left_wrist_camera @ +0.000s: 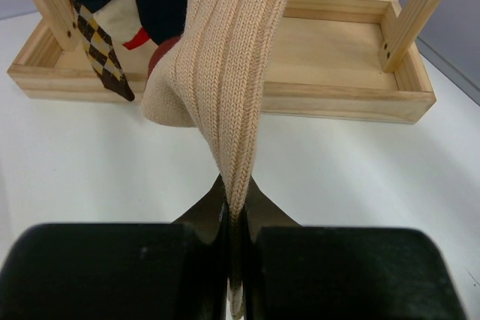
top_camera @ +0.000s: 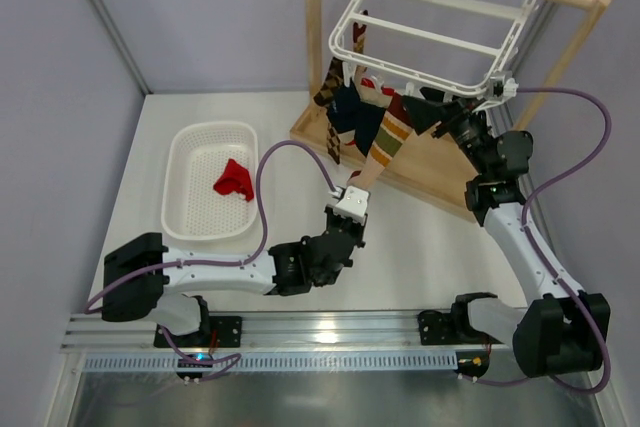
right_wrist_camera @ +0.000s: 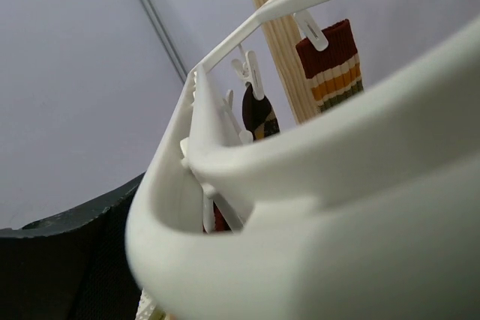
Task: Remove the socks clipped to the hanger
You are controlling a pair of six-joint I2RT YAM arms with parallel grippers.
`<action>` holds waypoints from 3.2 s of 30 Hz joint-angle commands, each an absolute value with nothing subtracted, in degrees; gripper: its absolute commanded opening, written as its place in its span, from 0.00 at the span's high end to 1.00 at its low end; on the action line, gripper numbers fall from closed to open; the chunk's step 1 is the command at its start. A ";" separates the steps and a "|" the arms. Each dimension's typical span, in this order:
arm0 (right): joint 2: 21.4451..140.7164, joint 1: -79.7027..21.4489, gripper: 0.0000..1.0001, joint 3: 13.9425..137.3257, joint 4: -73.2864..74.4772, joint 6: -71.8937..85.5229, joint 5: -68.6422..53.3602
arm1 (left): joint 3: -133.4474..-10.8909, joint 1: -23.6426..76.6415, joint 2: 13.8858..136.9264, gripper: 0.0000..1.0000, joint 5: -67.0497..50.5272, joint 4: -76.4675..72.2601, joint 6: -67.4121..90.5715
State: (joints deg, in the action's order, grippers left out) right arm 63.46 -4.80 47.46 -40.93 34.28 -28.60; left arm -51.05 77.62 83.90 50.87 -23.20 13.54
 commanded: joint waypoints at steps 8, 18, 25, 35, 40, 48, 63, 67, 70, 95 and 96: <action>65.39 -5.36 0.40 51.06 -50.45 38.41 -32.25 | -51.33 78.57 82.88 0.99 51.15 -24.17 15.20; 67.94 -6.06 0.77 52.82 -51.50 39.46 -33.22 | -51.42 79.36 82.79 1.00 51.24 -24.17 15.29; 68.29 -6.50 0.96 52.47 -51.50 38.94 -32.96 | -51.42 79.89 82.97 1.00 51.59 -24.08 15.21; 65.22 -6.42 0.39 50.37 -45.88 34.11 -27.95 | -50.45 80.33 81.30 1.00 53.17 -23.20 15.38; 63.98 -6.50 0.32 49.13 -45.09 32.78 -26.37 | -49.75 80.33 80.69 1.00 53.79 -22.76 15.38; 67.23 -6.50 0.08 50.80 -47.02 35.06 -28.65 | -49.66 80.33 80.77 1.00 53.35 -22.85 15.47; 71.45 -9.58 0.08 54.93 -49.31 36.04 -30.94 | -51.94 81.30 84.73 1.00 55.37 -22.94 13.45; 71.10 -9.84 0.09 54.41 -50.18 36.30 -30.67 | -51.50 81.39 84.55 1.00 55.90 -22.76 13.89; 70.67 -10.19 0.08 54.14 -50.80 36.65 -30.94 | -51.42 81.39 84.55 1.00 55.99 -22.50 14.33; 56.07 -16.35 0.08 46.40 -38.24 23.29 -14.41 | -51.77 81.83 84.46 1.00 56.34 -21.97 15.82; 56.51 -16.35 0.08 47.02 -37.88 23.12 -14.33 | -51.77 81.83 84.38 1.00 56.42 -22.06 15.82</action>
